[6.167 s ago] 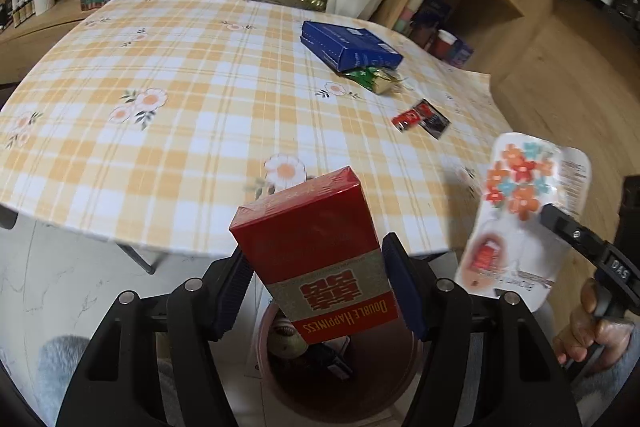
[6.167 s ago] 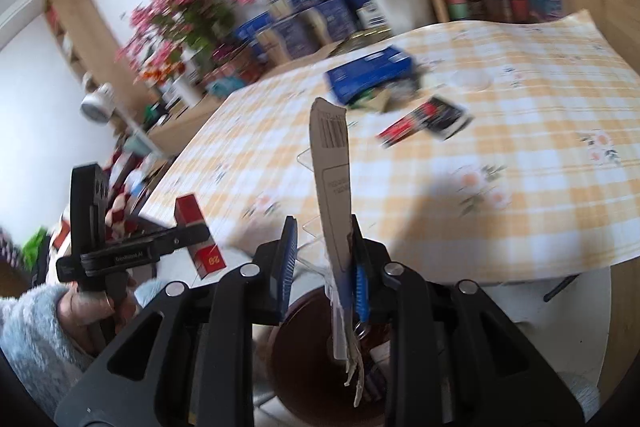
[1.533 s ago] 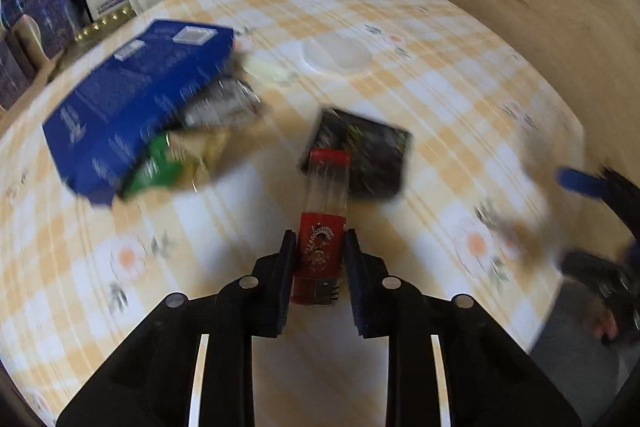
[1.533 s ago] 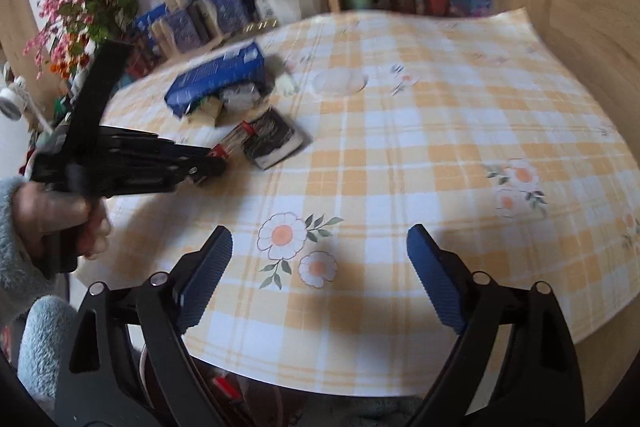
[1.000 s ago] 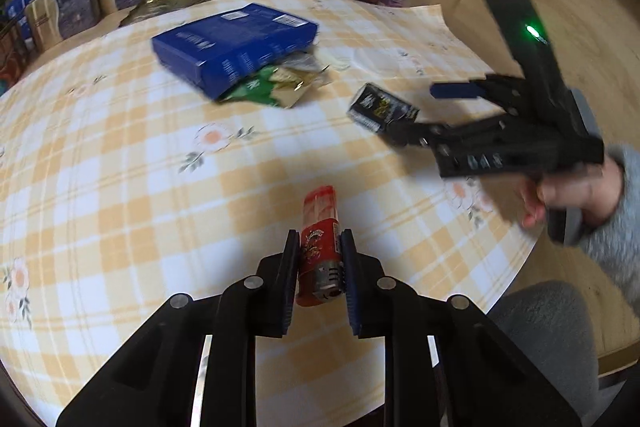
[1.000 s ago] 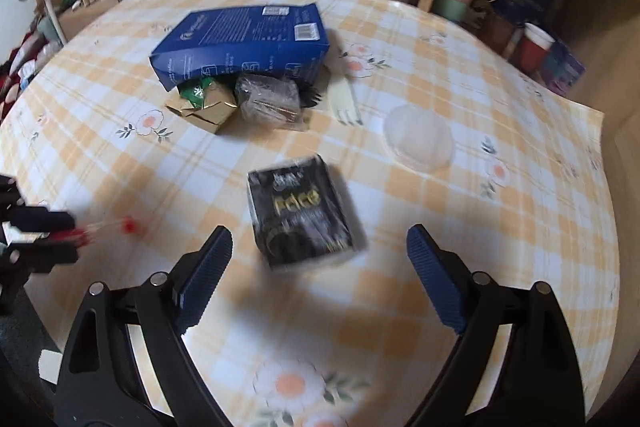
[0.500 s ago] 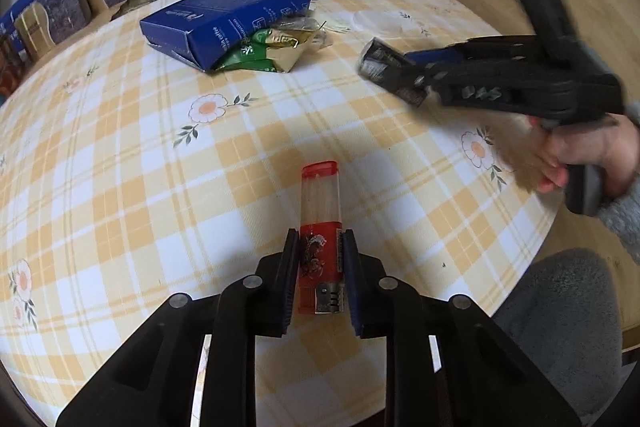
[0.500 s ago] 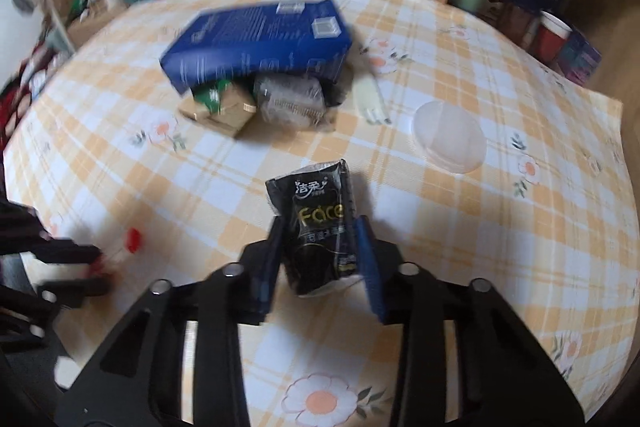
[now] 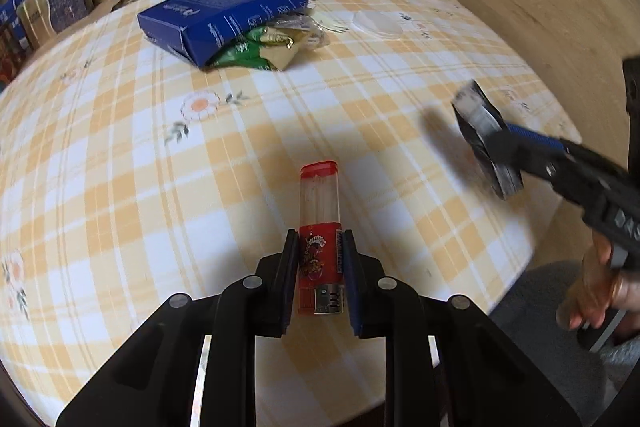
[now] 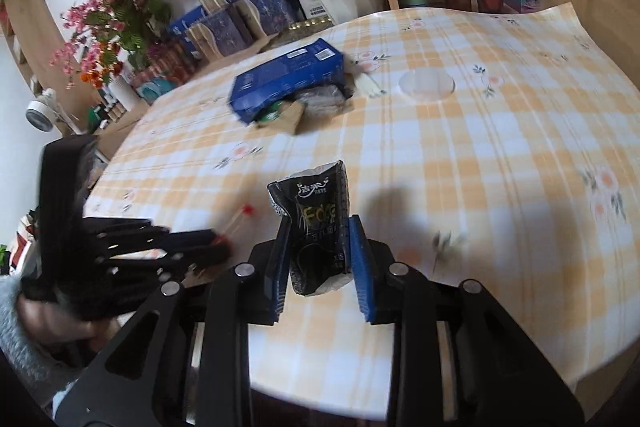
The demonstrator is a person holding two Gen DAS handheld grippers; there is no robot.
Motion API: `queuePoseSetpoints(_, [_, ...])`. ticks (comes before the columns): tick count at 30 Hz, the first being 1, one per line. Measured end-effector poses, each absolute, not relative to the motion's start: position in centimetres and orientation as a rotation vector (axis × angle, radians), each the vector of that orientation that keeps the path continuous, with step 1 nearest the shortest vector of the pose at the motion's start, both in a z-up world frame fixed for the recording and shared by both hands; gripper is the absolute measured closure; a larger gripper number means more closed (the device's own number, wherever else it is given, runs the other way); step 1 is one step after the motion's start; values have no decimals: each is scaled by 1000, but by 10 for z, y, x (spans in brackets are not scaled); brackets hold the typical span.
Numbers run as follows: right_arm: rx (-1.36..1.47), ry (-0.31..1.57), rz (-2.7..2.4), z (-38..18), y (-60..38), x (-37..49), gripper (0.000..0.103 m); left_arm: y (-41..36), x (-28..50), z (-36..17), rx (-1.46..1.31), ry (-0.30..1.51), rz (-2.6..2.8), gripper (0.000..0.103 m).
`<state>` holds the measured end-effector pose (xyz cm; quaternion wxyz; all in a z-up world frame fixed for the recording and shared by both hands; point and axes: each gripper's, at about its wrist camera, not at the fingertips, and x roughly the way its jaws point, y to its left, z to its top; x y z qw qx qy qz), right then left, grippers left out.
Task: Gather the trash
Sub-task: 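Drop the lighter into the bin with the left tool while the right tool carries the black packet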
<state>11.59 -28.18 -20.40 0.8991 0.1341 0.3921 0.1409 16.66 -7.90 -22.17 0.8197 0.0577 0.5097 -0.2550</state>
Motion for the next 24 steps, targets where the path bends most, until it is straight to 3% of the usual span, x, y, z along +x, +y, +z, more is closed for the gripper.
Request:
queuePoseSetpoints(14, [326,822,344,-206,-276,22,73,-37,57,-188,53,1037,-636,82])
queuePoseSetpoints(24, [333,812,360,-225,-260,-17,73,-35,2,-220,113,1108,-692,82])
